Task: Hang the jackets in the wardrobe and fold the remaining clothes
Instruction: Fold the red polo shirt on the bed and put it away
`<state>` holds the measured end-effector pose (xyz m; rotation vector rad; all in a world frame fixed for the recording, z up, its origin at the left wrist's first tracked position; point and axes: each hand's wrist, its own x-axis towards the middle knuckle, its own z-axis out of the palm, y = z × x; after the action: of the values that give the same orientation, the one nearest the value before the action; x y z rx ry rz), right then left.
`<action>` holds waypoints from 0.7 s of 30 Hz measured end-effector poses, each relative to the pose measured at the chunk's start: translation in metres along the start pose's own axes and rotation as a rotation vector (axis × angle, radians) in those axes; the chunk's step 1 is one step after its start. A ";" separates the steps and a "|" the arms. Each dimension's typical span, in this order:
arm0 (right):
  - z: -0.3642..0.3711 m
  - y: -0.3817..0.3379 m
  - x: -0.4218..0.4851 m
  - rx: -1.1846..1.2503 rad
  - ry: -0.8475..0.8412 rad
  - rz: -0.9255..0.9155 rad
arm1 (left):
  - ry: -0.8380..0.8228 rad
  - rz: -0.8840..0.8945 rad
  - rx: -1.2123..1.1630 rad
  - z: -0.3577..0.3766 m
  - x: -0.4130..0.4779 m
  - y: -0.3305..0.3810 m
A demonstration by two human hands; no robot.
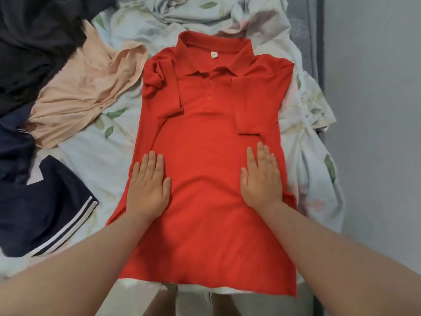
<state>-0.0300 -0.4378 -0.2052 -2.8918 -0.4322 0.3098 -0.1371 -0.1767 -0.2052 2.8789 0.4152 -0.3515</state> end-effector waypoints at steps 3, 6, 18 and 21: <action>0.006 0.008 -0.052 0.040 0.005 -0.001 | -0.020 -0.048 -0.049 0.006 -0.041 -0.002; 0.008 0.018 -0.102 0.074 -0.014 0.079 | 0.009 -0.137 -0.109 0.002 -0.070 -0.012; -0.025 0.031 -0.226 0.524 -0.226 0.916 | -0.211 -0.759 -0.610 -0.025 -0.150 -0.071; -0.033 0.027 -0.230 0.575 -0.333 0.889 | -0.365 -0.660 -0.586 -0.036 -0.144 -0.076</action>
<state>-0.2300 -0.5390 -0.1390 -2.2720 0.8055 0.8717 -0.2873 -0.1328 -0.1466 1.9950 1.1635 -0.7006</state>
